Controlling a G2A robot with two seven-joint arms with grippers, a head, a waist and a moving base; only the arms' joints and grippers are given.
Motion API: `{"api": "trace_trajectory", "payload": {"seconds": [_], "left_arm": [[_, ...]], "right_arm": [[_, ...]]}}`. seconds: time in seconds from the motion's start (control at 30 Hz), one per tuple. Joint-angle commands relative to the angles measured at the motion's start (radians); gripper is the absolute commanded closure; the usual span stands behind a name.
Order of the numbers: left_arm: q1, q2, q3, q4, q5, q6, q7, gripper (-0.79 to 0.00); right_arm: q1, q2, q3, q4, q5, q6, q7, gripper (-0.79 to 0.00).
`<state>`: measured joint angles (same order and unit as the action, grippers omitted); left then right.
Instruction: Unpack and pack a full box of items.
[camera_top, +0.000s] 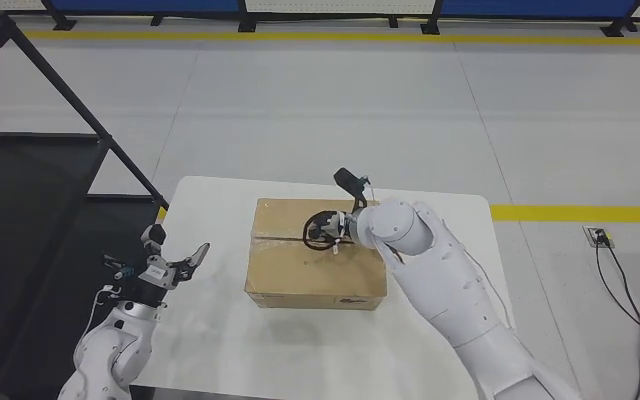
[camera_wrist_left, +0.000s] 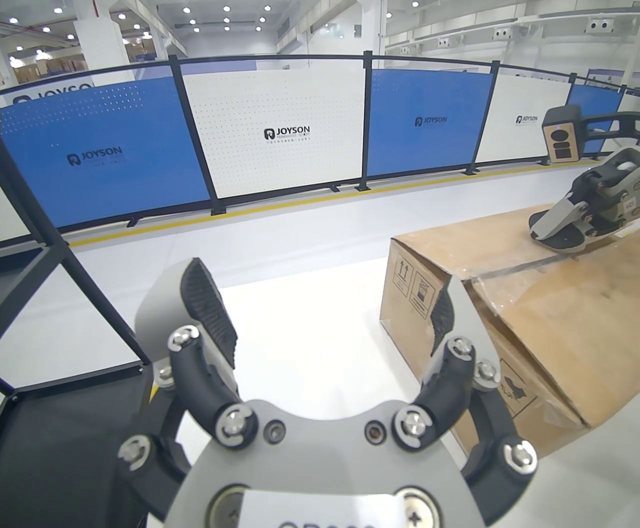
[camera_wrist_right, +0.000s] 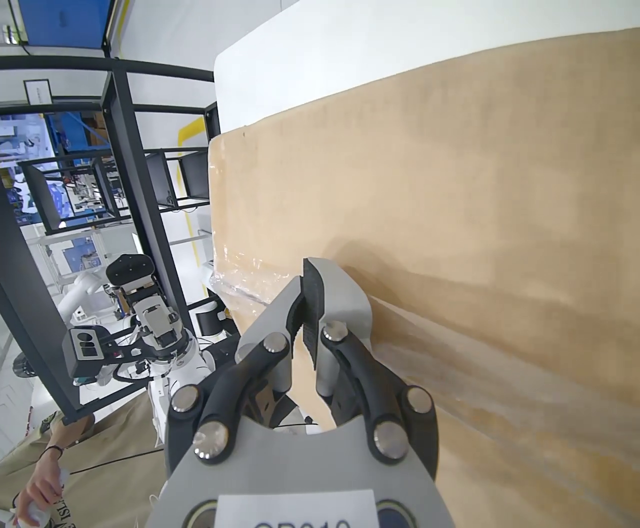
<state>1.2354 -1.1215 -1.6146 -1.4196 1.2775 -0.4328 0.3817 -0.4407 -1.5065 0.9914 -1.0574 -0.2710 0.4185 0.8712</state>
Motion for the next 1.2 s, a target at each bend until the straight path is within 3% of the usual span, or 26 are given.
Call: {"api": "trace_trajectory", "payload": {"seconds": [0.0, 0.33, 0.63, 1.17], "left_arm": [[0.001, 0.0, 0.004, -0.002, 0.004, 0.001, 0.0, -0.785], [0.004, 0.001, 0.01, -0.01, 0.009, 0.006, 0.001, -0.785], [0.009, 0.001, 0.011, -0.015, 0.01, 0.011, 0.002, -0.785], [0.026, 0.004, -0.001, -0.017, 0.004, 0.012, 0.006, -0.785]], "right_arm": [[-0.02, 0.012, 0.026, -0.031, -0.018, 0.018, 0.006, 0.0], [-0.074, 0.062, 0.149, -0.085, -0.07, 0.092, 0.063, 0.0], [-0.099, 0.079, 0.194, -0.103, -0.052, 0.077, 0.049, 0.0], [-0.015, 0.041, 0.069, 0.01, 0.001, 0.028, -0.022, 0.0]]}}
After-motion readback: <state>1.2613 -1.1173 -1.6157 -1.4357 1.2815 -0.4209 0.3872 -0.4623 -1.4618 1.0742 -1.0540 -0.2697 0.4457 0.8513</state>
